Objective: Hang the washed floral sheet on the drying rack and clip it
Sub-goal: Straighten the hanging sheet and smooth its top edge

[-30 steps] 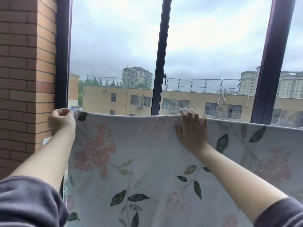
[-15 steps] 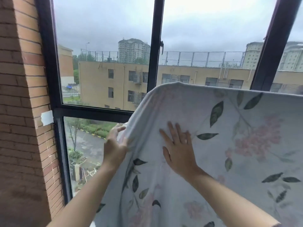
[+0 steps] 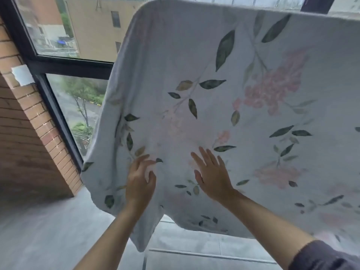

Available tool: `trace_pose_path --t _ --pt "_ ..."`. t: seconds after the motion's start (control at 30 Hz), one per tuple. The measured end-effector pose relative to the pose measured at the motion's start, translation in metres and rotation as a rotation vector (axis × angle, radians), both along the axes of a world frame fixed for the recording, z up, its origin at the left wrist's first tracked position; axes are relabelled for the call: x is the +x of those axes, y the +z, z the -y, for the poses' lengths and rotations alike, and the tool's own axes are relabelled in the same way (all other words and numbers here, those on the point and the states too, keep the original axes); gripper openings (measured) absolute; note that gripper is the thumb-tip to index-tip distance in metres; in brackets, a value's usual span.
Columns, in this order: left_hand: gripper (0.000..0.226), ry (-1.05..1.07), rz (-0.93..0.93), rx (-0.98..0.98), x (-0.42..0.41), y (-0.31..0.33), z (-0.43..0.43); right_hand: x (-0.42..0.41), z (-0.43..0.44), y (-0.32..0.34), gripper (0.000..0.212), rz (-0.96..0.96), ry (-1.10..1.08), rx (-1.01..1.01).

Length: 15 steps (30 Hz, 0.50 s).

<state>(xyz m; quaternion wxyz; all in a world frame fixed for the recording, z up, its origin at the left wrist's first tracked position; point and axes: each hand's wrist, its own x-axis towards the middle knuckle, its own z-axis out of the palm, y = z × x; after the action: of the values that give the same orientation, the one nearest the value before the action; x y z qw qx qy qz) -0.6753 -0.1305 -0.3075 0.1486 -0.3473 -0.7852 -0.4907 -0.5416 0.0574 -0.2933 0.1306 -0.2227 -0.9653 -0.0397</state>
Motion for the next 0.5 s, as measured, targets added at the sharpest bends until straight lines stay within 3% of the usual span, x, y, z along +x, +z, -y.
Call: trace_pose_path --t 0.23,0.5 --pt "0.026 -0.005 0.162 -0.180 0.094 -0.047 -0.004 0.101 -0.025 -0.063 0.050 0.064 -0.026 -0.139" --pt "0.036 -0.080 0.278 -0.221 0.152 -0.068 -0.015 0.193 -0.031 -0.088 0.052 0.070 -0.167 -0.402"
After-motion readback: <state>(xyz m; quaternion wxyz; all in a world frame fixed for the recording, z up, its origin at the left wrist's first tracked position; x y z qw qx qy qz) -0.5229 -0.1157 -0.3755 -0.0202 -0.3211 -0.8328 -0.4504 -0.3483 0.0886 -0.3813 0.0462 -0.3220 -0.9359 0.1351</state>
